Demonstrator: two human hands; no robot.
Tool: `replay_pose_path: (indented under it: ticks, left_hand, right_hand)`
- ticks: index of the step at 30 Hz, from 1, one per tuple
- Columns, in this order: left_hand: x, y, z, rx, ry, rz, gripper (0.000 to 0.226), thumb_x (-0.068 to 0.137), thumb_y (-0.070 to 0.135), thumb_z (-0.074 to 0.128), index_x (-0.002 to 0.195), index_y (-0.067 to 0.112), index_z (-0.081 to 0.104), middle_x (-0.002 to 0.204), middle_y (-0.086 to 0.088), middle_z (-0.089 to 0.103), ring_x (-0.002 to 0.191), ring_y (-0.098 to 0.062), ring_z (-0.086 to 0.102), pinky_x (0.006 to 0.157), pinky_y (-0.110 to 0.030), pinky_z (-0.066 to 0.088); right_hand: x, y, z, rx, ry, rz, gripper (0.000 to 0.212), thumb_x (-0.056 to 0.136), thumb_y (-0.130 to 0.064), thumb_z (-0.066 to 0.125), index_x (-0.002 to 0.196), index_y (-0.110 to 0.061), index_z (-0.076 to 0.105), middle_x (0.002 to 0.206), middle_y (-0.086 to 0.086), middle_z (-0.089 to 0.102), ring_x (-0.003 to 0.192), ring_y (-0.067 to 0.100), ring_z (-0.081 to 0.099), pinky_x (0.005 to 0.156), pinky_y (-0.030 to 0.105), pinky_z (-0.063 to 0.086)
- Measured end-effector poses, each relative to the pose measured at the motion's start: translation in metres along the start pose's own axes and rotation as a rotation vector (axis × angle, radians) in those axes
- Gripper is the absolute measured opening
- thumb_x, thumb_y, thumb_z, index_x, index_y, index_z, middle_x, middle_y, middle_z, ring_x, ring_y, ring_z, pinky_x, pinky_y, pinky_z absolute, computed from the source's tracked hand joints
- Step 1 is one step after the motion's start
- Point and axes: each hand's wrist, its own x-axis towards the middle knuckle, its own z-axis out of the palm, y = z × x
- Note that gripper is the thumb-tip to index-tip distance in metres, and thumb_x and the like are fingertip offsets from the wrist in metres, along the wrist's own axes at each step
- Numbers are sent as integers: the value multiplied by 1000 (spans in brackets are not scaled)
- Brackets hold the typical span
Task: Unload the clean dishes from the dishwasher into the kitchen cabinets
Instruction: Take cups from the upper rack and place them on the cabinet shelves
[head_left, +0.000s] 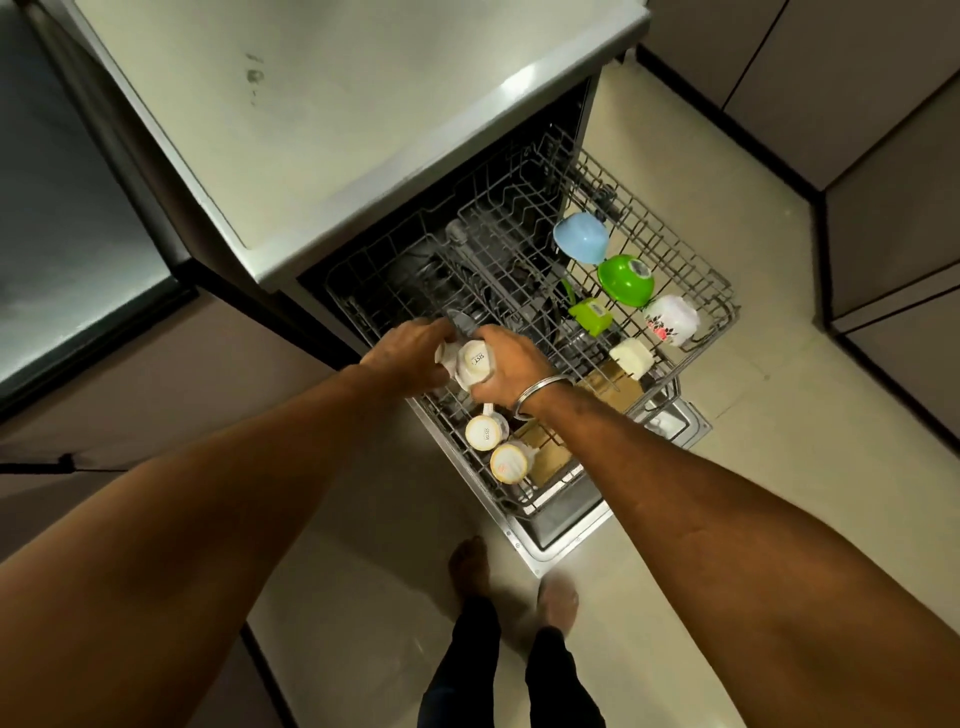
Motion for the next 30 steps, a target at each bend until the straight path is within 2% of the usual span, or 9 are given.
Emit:
replay_pose_path:
  ticks: [3,6,11,15,19,23,27,30]
  left_hand:
    - [-20,8,-23,-47,52,-12,50,83,29,75,128,27,52,118,-2,57,102,-20,56,78,-31,41]
    - [-50,19,-50,-111,113,-54,50,84,30,75,127,27,51,119,-2,56,98,-18,51,78,-31,40]
    - [-110,37,-93,-233,256,-101,45,84,27,71,123,23,49,113,-5,56,96,-22,55,77,-35,45]
    - [-165,43,-124,-352,391,-147,44,80,30,75,115,22,49,110,-5,58,97,-26,55,80,-39,46]
    - [-220,46,-156,-540,556,-249,46,79,33,78,114,25,50,109,-2,58,92,-23,58,75,-40,55]
    - [-273,36,-184,-720,769,-341,45,81,31,82,113,24,52,109,-1,61,88,-19,63,62,-26,50]
    - [-328,16,-209,-816,961,-387,45,77,29,86,108,18,55,99,2,64,90,-21,65,72,-36,53]
    - [-375,-5,-229,-922,1058,-417,45,74,34,86,104,24,54,101,2,64,89,-21,67,75,-40,57]
  right_hand:
    - [-10,-16,-23,11,12,-62,79,58,-32,78,133,-33,50,115,2,65,103,23,63,87,39,56]
    - [-27,-37,-50,9,12,-86,71,62,-34,76,130,-34,54,113,4,63,102,24,61,88,36,53]
    - [-67,-73,-91,104,64,-112,58,60,-35,77,113,-34,54,101,-3,63,90,19,61,72,28,50]
    - [-100,-108,-116,177,99,-138,53,61,-35,80,107,-34,55,96,-3,65,82,15,61,57,17,40]
    - [-125,-151,-134,242,161,-183,53,60,-38,84,104,-30,56,96,-4,64,84,15,62,67,26,51]
    - [-143,-207,-147,326,155,-257,53,61,-35,87,104,-25,58,96,-6,65,83,16,63,74,34,57]
    - [-157,-275,-152,360,143,-380,58,62,-36,90,107,-24,57,99,-3,64,82,14,61,66,25,54]
    - [-169,-334,-150,381,138,-481,60,57,-43,88,103,-24,55,94,-3,62,76,13,56,65,25,49]
